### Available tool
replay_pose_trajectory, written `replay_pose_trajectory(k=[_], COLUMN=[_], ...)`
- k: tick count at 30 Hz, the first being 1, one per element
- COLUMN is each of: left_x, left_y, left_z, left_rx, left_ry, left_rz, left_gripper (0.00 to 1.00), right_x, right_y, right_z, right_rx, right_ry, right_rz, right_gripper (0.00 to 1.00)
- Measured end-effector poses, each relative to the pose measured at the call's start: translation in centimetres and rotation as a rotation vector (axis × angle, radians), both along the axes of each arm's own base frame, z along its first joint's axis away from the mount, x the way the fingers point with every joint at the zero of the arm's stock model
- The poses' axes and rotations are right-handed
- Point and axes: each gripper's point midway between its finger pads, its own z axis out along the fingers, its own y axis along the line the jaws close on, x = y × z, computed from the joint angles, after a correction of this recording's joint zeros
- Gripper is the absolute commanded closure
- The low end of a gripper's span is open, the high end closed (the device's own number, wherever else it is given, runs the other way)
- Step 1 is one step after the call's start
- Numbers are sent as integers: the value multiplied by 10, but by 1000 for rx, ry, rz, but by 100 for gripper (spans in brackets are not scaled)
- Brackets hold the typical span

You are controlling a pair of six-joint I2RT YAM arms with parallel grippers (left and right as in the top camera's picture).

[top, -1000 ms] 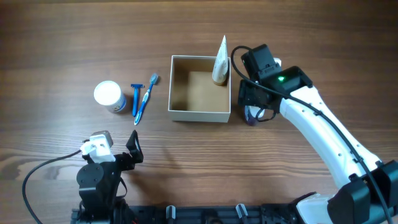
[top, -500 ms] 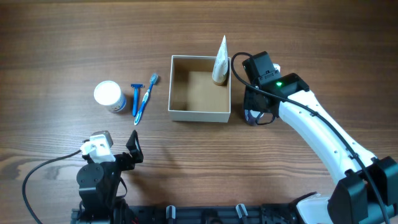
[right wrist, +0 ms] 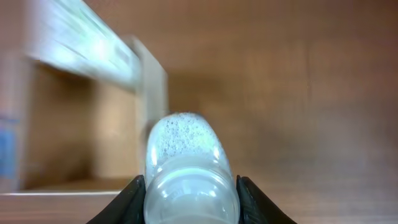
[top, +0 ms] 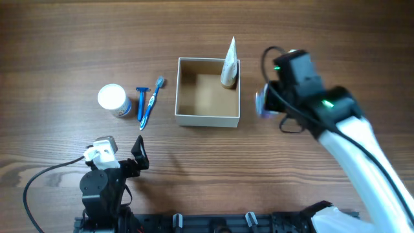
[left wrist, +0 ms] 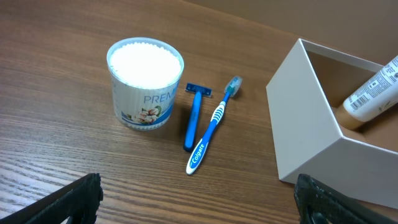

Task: Pack container
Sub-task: 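Place the blue bottle into the box beside the tube and release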

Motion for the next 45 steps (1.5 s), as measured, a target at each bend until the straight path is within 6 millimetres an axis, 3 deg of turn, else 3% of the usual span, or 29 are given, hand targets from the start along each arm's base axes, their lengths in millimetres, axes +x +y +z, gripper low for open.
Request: replay_pose_trajectory(k=[3,7,10,16,24,32,34,35,38,41,44,45], left_x=[0,0,0,0,0,0,0,0,0,0,0,0], left_y=[0,0,0,0,0,0,0,0,0,0,0,0], left_z=[0,0,0,0,0,0,0,0,0,0,0,0], left_rx=[0,0,0,0,0,0,0,0,0,0,0,0], left_ry=[0,0,0,0,0,0,0,0,0,0,0,0], left_rz=[0,0,0,0,0,0,0,0,0,0,0,0], left_gripper=[0,0,0,0,0,0,0,0,0,0,0,0], right_x=[-10,-12,-3,28,47,60,60,61,61,62,60,56], right_y=[13,55,89,114,110,98,97,97,97,96,94,90], right_z=[59,70,52,-17,-46,-94,-102,-107,-110,-107,-90,-71], right_rx=[94,164,186,146,85,-20,-32,-39,-44,-41,-24,-7], right_ry=[-184,-229,-186,-37,-15,50,64,74,79,68,36,5], right_rz=[57,176,229,191,101,-13,-21,-23,-27,-38,-37,-36], right_gripper=[80,80,80,80,80,76,69,57,36,29,22,16])
